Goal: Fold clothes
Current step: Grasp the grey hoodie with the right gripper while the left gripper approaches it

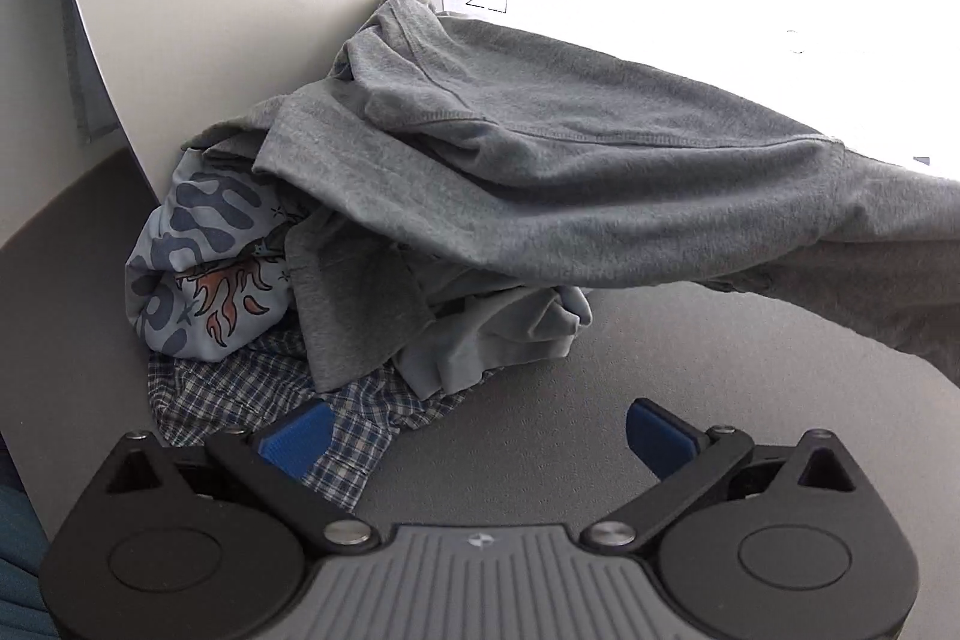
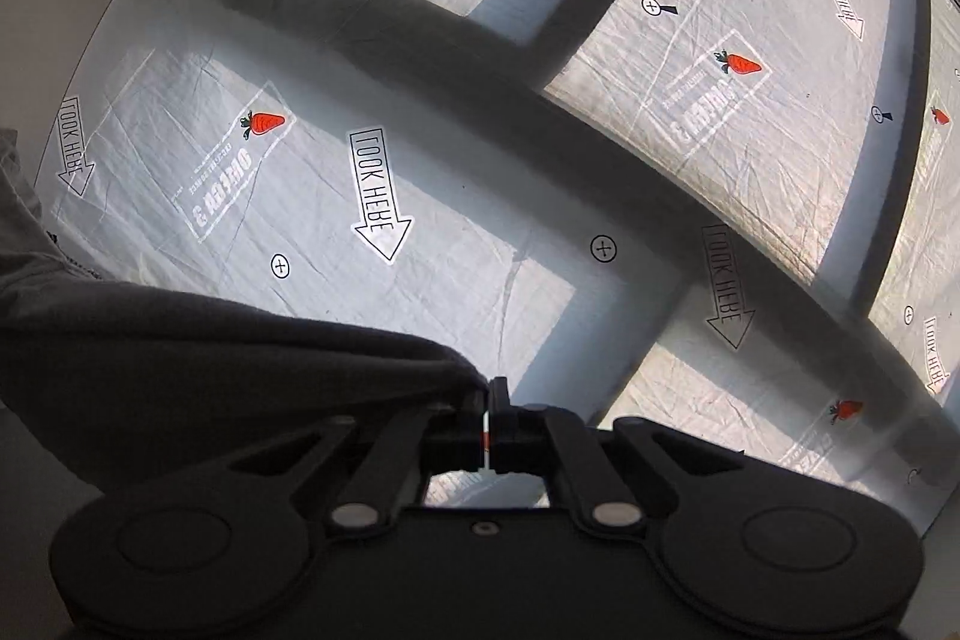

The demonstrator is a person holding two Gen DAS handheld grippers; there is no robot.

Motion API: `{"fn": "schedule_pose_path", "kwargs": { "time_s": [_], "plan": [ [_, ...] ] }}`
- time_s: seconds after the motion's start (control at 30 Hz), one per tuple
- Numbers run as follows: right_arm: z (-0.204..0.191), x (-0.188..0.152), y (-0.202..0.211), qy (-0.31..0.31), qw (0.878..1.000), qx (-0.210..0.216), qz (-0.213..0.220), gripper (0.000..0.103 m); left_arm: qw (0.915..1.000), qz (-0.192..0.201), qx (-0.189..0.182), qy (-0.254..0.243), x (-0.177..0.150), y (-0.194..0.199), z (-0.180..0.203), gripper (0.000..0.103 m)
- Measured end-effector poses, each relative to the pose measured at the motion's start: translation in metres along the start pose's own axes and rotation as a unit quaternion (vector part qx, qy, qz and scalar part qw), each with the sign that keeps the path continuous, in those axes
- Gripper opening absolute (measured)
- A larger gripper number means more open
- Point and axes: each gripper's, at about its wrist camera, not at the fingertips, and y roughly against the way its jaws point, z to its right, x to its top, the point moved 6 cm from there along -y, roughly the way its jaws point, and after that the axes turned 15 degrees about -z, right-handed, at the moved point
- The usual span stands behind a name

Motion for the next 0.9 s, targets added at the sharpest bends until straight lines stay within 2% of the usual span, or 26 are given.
{"fn": "schedule_pose_path", "kwargs": {
  "time_s": [0.03,0.07,0.17,0.27,0.37,0.43,0.5,0.57,0.6,0.67,0.7,0.73,0.8,0.9],
  "plan": [
    [0.027,0.000,0.004,-0.012,0.999,-0.036,0.012,0.000,1.0000,0.003,-0.004,-0.007,-0.007,0.005,0.011,0.103],
    [0.043,-0.007,0.004,-0.020,0.999,-0.039,0.005,0.000,0.9998,0.006,-0.007,-0.017,-0.015,0.010,0.023,0.103],
    [0.079,-0.034,0.000,-0.039,0.999,-0.021,-0.030,0.000,0.9982,0.013,-0.017,-0.056,-0.041,0.018,0.066,0.103],
    [0.115,-0.061,-0.002,-0.058,0.996,-0.002,-0.065,0.000,0.9969,0.007,-0.031,-0.071,-0.068,0.023,0.101,0.103],
    [0.150,-0.089,-0.005,-0.077,0.992,0.016,-0.099,0.003,0.9957,0.008,-0.053,-0.075,-0.091,0.028,0.122,0.103],
    [0.174,-0.107,-0.006,-0.089,0.988,0.028,-0.122,0.004,0.9943,-0.007,-0.074,-0.076,-0.105,0.027,0.128,0.103],
    [0.146,-0.123,-0.008,-0.110,0.977,0.095,-0.158,0.010,0.9926,-0.034,-0.100,-0.060,-0.115,0.023,0.124,0.103],
    [0.112,-0.139,-0.008,-0.132,0.957,0.167,-0.195,0.020,0.9918,-0.054,-0.113,-0.027,-0.117,0.015,0.111,0.103],
    [0.095,-0.147,-0.007,-0.142,0.945,0.203,-0.213,0.022,0.9918,-0.061,-0.112,-0.007,-0.117,0.010,0.103,0.103],
    [0.061,-0.161,-0.005,-0.162,0.916,0.273,-0.247,0.033,0.9917,-0.070,-0.105,0.022,-0.108,0.001,0.085,0.102],
    [0.044,-0.167,-0.008,-0.194,0.889,0.315,-0.269,0.034,0.9918,-0.071,-0.102,0.030,-0.103,-0.003,0.077,0.102],
    [0.029,-0.172,-0.013,-0.228,0.861,0.350,-0.289,0.037,0.9921,-0.070,-0.096,0.040,-0.094,-0.007,0.067,0.102],
    [-0.008,-0.188,-0.022,-0.302,0.792,0.408,-0.339,0.039,0.9928,-0.068,-0.085,0.048,-0.077,-0.016,0.050,0.102],
    [-0.052,-0.214,-0.034,-0.423,0.683,0.443,-0.398,0.045,0.9923,-0.071,-0.085,0.057,-0.051,-0.031,0.027,0.102]
  ]
}}
